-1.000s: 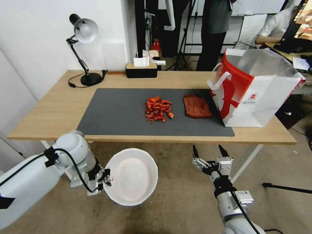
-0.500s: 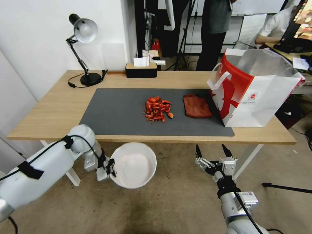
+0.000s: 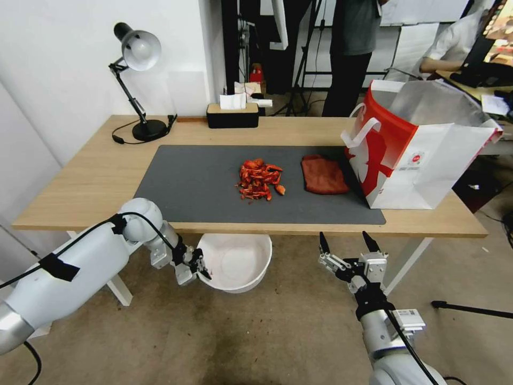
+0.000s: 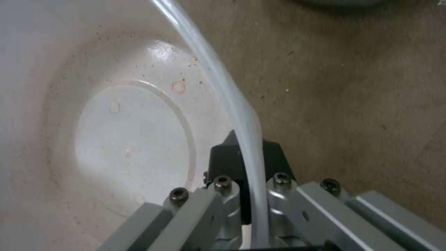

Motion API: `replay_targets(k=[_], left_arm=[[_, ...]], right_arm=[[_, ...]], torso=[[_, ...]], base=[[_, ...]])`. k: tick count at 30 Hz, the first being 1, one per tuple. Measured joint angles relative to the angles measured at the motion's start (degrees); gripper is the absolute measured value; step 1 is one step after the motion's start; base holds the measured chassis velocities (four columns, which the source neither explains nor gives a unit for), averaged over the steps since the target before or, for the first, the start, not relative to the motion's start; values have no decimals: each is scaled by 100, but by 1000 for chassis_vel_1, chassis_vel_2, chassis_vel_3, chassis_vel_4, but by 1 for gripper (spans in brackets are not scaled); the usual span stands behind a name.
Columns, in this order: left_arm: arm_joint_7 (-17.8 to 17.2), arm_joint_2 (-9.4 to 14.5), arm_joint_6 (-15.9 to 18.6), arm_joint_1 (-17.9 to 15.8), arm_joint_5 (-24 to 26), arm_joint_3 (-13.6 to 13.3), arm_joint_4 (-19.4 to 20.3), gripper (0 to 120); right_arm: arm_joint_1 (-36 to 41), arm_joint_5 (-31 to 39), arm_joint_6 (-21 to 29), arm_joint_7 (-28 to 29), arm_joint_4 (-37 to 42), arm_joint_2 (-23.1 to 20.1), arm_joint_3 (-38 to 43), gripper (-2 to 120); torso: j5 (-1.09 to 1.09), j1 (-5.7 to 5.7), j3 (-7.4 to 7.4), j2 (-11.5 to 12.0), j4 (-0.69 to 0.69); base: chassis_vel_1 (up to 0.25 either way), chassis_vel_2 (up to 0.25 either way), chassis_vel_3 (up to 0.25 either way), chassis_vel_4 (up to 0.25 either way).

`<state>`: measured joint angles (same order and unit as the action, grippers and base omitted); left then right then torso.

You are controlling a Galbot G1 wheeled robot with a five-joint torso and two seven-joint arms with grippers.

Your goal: Sweep shrimp from table into container with towel, then put container into takeout bag.

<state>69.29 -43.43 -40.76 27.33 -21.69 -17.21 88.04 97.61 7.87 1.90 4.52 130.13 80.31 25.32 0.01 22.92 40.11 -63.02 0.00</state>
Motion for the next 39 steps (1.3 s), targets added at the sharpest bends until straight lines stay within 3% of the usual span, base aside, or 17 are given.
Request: replay_targets(k=[5,11,17,21,24,28,31,39], left_arm=[[-3,40,3,-21,-16,-2,78,0],[-58,186,10,151,-118,74,248,0],[-79,236,-3,151,-162,102,299,0],[-79,231,-6,138,-185,103,295,0],[-82,208,-11,171,-227,94,285,0],[-89,174,-2,193,-256,97,278,0],[-89,136,35,152,-262,102,250,0],[-83,171,17,249,-308,162,258,0]], right_arm=[[-361,652,-172,37,-37,-207,-57,100],[-1617,1591,-377,33,-672,-932,-264,100],[-2759,1898,-238,143,-1597,-1497,-662,100],[-3172,1944,-129,248,-1945,-1642,-857,100],[-4004,1966,353,739,-2473,-1793,-1295,100],[-4450,2096,860,1232,-2683,-1807,-1583,100],[-4960,2302,1572,2038,-2955,-1771,-1946,100],[-5657,2927,2214,2658,-3464,-1706,-2247,100]], torso=[[-1,0,0,0,-1],[0,0,0,-1,1],[0,1,0,0,1],[0,1,0,0,0],[-1,1,0,0,0],[0,1,1,0,2],[-1,1,1,0,-1],[-2,0,1,0,1]], base=[[0,0,0,0],[0,0,0,0],[0,0,0,0],[0,0,0,0],[0,0,0,0],[0,0,0,0],[0,0,0,0],[0,0,0,0]])
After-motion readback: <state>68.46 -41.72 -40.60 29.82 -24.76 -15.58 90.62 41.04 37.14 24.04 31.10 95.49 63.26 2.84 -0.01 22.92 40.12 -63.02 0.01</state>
